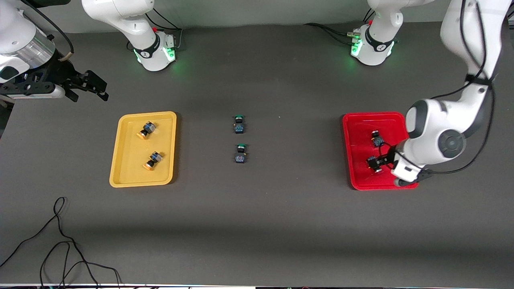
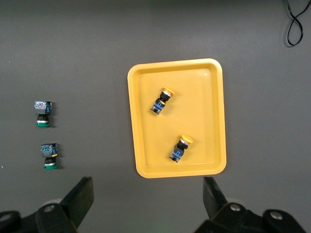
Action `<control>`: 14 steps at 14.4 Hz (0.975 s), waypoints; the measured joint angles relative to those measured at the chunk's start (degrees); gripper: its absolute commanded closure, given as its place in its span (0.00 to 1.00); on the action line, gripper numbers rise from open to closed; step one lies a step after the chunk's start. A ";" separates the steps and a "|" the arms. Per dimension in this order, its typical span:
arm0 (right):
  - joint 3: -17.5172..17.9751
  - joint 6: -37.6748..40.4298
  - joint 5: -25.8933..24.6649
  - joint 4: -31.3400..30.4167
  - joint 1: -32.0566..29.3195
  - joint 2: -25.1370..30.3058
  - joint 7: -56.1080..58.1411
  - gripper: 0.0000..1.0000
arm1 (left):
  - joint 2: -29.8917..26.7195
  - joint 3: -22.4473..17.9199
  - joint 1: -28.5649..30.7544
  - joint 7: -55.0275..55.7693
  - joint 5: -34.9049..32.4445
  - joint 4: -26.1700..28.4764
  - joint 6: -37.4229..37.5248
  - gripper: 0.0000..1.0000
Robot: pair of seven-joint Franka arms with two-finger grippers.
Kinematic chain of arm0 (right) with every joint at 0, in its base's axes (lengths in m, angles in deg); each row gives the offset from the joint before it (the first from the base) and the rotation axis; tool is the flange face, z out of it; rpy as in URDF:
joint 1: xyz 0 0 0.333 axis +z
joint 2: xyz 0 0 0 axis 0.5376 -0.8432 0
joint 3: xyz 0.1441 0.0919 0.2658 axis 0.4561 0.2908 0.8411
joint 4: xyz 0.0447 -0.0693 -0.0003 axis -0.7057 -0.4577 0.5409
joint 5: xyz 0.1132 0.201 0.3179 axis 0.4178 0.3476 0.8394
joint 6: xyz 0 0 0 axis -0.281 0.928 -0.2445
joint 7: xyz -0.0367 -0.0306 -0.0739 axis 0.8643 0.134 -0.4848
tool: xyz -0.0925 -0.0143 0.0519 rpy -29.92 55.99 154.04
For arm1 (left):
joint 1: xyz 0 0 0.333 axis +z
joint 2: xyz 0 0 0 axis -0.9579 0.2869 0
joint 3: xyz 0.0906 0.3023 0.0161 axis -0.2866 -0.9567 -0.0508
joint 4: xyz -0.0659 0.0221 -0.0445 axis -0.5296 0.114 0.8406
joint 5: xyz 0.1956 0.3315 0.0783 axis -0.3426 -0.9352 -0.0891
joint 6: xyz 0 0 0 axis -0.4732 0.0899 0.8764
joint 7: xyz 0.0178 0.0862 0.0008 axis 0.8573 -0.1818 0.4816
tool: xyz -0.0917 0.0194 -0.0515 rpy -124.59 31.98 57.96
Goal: Place red and yellow buttons in trays
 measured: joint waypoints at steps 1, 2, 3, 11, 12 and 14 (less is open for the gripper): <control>-0.12 -0.09 -0.02 0.17 0.00 -0.22 0.20 0.00 | -3.98 0.09 -0.01 -0.01 -0.02 -0.59 4.01 0.00; -0.35 -0.40 -0.04 0.72 0.00 -0.78 0.33 0.00 | -8.42 0.23 -0.04 -0.04 -0.03 -1.04 8.11 0.00; -0.68 -0.48 -0.05 1.90 0.00 -1.73 0.48 0.00 | -13.15 0.44 -0.10 -0.11 -0.03 -1.38 12.41 0.00; -1.12 0.49 -0.06 6.39 0.00 -4.28 5.18 0.00 | -31.31 -0.40 -0.54 -9.84 -0.01 -2.20 23.57 0.00; -1.16 0.49 -0.06 6.49 0.00 -4.41 6.13 0.00 | -31.35 -2.10 -1.51 -11.35 0.01 -2.21 23.61 0.00; -1.24 0.78 -0.06 6.93 0.00 -4.68 7.12 0.00 | -31.32 -9.39 -8.23 -12.36 -0.07 -2.23 24.20 0.00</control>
